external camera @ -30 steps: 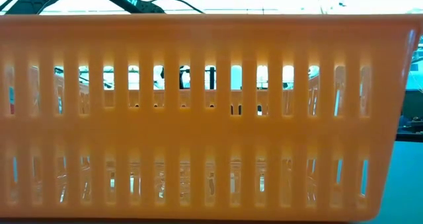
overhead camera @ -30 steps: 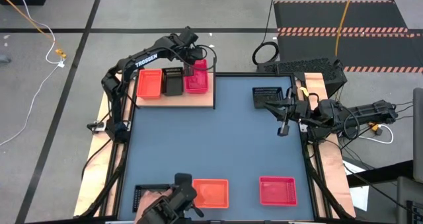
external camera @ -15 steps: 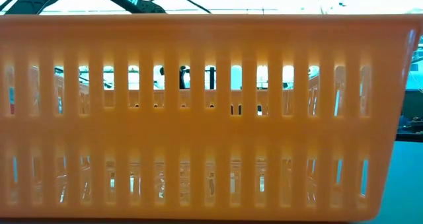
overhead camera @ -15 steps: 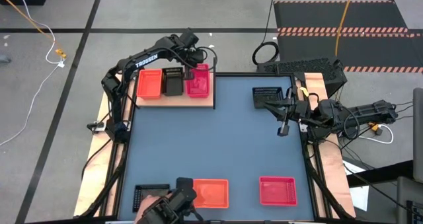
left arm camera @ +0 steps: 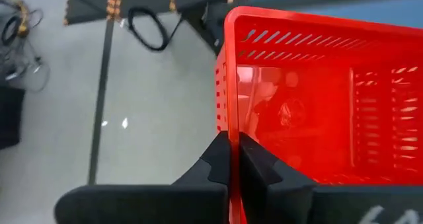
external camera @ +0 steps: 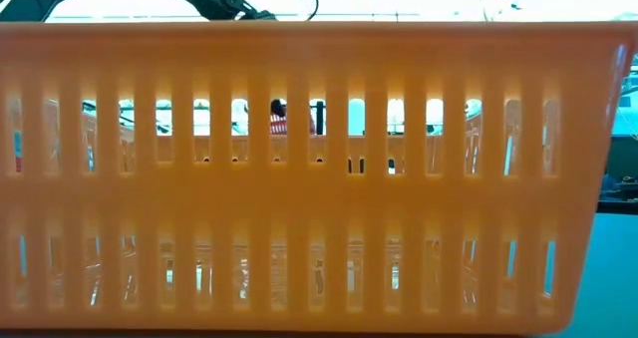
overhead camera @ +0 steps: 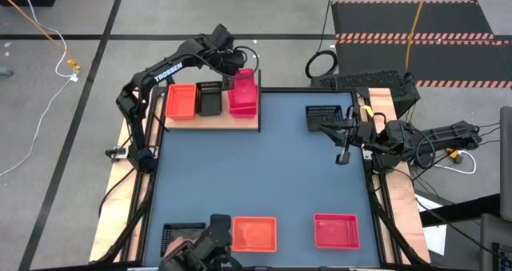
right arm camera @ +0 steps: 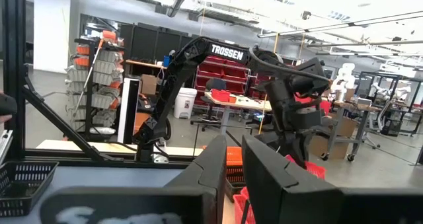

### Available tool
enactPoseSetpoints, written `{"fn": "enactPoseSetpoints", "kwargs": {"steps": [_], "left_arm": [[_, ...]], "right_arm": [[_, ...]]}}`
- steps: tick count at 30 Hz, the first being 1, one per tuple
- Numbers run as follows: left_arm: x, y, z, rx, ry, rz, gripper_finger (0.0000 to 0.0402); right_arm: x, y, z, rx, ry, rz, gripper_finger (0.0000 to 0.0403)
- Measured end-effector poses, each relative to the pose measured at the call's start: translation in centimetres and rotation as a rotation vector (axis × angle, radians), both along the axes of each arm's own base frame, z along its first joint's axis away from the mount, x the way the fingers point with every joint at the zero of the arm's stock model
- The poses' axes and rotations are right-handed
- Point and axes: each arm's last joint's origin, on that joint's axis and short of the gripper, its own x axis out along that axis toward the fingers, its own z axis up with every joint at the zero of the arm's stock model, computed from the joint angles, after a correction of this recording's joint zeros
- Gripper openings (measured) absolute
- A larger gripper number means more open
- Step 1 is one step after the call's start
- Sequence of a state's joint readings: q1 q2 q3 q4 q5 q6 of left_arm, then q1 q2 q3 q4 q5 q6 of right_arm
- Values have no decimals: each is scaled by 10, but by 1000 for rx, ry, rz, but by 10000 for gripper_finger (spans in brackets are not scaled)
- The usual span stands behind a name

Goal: Stack baskets on shelf by color
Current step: Stack the left red bin on top of the other red bin on the shelf

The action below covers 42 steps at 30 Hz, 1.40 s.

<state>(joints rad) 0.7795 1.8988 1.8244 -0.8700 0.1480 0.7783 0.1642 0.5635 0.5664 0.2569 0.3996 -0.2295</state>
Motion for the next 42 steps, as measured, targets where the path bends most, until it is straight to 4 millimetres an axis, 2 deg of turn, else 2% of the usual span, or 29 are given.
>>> {"fn": "enactPoseSetpoints", "kwargs": {"steps": [12,21,29,35,38,42], "left_arm": [[-3,-2,-8,-74,40,-30,12],[-3,-2,-14,-181,-17,-93,11],[2,2,-36,-256,41,-88,15],[10,7,-50,-248,69,-62,14],[13,9,-49,-191,78,-26,35],[15,11,-48,-150,81,10,87]], "right_arm": [[0,0,0,5,-1,2,45],[0,0,1,6,-9,1,45],[0,0,1,7,-9,2,45],[0,0,1,5,-8,1,45],[0,0,1,1,-6,0,45],[0,0,1,-3,-6,0,45]]}}
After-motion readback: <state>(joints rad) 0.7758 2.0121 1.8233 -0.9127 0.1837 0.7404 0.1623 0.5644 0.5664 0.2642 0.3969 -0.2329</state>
